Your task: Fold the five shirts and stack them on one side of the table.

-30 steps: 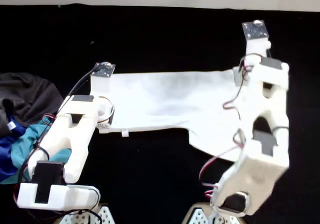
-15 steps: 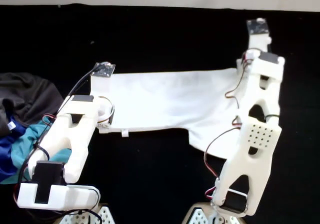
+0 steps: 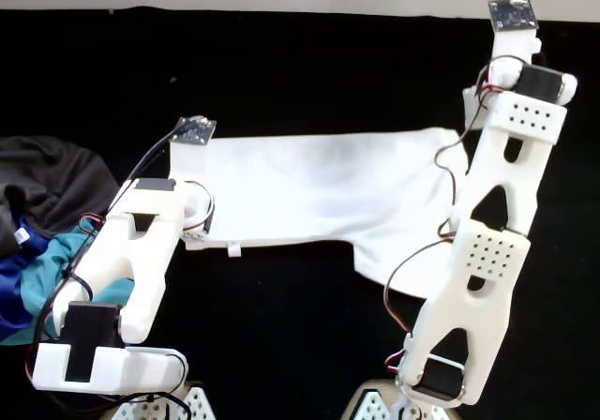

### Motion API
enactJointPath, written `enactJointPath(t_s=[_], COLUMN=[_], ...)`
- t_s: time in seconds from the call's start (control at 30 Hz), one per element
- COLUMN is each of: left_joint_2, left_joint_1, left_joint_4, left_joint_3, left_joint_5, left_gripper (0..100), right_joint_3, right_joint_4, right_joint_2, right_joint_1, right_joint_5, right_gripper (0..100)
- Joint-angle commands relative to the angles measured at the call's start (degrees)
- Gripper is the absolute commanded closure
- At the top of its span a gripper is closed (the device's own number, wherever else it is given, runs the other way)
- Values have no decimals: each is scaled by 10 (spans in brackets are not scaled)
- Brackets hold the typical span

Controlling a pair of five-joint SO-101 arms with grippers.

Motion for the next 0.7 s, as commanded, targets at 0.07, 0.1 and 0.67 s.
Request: enactJointPath(t_s=[0.07,0.1,0.67], left_joint_2=[2,2,2], left_joint_1=[1,1,1], left_joint_4=[-12,-12,-12], left_joint_3=[1,1,1], left_joint_5=[4,4,4], left_gripper=[992,992,992], right_joint_3=[-47,-23,989], right_joint_4=[32,32,-116], right_joint_2=[-39,-58,-581], right_joint_1=[-1,-1,-178], right_joint_5=[-33,-36,178], right_gripper=[983,983,849])
